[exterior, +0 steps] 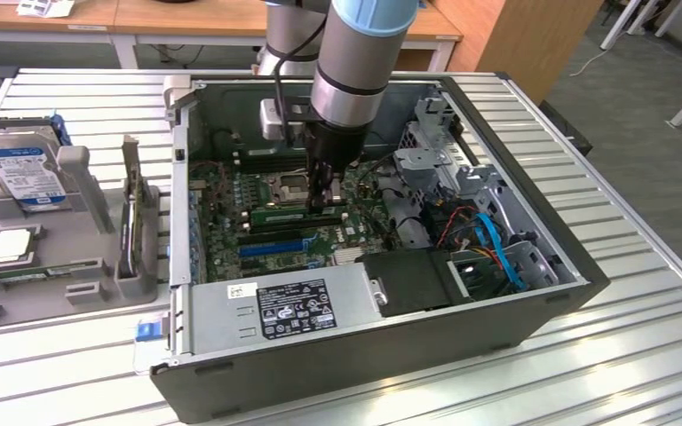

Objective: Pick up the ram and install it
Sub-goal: 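Insert the ram into the slot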

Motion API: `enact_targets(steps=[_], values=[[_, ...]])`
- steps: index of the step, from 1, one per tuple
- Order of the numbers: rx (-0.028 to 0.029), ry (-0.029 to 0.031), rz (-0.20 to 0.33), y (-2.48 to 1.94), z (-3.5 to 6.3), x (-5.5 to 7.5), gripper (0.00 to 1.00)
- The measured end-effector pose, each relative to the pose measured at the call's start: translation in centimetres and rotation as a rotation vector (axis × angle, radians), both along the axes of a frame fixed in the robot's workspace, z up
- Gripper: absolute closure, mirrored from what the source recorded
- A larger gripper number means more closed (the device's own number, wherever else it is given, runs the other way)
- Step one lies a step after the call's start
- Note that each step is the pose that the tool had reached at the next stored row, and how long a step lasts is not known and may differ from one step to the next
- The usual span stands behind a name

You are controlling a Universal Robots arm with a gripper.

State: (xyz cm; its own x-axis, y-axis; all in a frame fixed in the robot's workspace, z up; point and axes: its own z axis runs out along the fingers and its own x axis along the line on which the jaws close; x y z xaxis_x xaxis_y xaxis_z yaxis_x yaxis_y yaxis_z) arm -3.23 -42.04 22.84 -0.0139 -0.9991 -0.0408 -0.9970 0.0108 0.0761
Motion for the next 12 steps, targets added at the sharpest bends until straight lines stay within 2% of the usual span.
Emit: enact_targets(steps=[12], values=[[0.0022, 0.0000, 0.012, 0.00, 0.00, 0.00, 0.88]])
